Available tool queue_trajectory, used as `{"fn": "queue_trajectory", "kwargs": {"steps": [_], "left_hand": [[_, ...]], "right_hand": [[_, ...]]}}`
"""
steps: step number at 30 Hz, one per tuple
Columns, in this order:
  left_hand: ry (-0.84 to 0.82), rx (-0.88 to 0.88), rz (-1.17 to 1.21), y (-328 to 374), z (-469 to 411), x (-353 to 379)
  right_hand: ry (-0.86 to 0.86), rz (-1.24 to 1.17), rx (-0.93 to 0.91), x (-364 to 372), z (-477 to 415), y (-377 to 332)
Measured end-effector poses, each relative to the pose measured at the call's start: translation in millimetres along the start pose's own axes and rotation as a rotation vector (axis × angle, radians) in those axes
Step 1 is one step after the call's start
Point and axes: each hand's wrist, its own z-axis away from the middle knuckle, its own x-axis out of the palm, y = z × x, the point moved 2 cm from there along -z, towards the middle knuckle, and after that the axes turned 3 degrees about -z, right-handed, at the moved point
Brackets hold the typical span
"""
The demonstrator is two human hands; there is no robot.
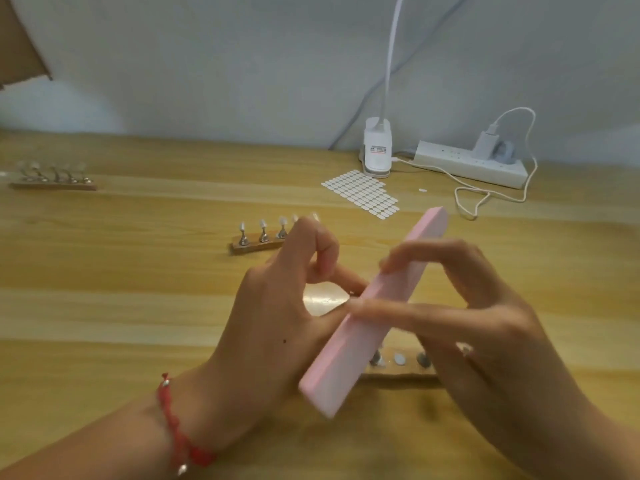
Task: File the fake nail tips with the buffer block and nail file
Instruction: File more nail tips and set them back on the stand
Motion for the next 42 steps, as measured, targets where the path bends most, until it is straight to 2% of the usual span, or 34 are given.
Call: {"fn": "queue_trajectory", "kwargs": {"steps": [4, 7, 10, 14, 17, 21, 24, 28, 30, 33, 37, 39, 42], "left_hand": [[0.024, -0.026, 0.014, -3.5, -0.2, 1.7], [0.048, -0.063, 0.054, -7.4, 1.2, 3.2], [0.058, -0.071, 0.055, -8.3, 1.0, 1.4], [0.042, -0.047, 0.058, -5.5, -0.2, 2.4], [0.060, -0.055, 0.059, -5.0, -0.8, 1.0], [0.054, -0.040, 0.071, -2.3, -0.5, 1.0], [0.034, -0.041, 0.044, -2.4, -0.1, 0.2], [0.009, -0.016, 0.006, -3.2, -0.6, 0.7], [0.023, -0.040, 0.019, -4.2, -0.6, -0.4], [0.032, -0.104, 0.142, -7.4, -0.4, 0.2], [-0.098, -0.292, 0.490, -11.3, -2.1, 3.4], [-0.122, -0.387, 0.668, -13.7, -3.9, 1.5], [-0.161, -0.484, 0.808, -14.6, -6.5, -1.4]], "right_hand": [[0.054, -0.006, 0.084, -3.2, -0.3, 9.0], [-0.004, -0.004, -0.016, 2.9, 2.2, 3.1], [0.048, -0.065, 0.092, -2.3, 1.6, 11.4], [-0.005, -0.019, -0.038, 2.6, 1.7, 0.2], [0.050, -0.003, 0.068, -0.8, -0.3, 6.4], [-0.006, -0.021, -0.055, 4.4, 1.1, -5.3], [0.043, -0.043, 0.096, -2.2, -1.3, 5.6], [-0.022, -0.024, -0.048, 7.1, 0.6, -3.8], [0.055, 0.002, 0.075, -6.7, -5.8, 17.5], [0.199, 0.039, 0.206, -33.7, -10.3, 45.4], [0.201, 0.045, 0.211, -38.4, -8.2, 49.0], [0.199, 0.057, 0.158, -35.8, -8.6, 44.4], [0.158, 0.148, -0.057, -32.9, -7.0, 26.3]]}}
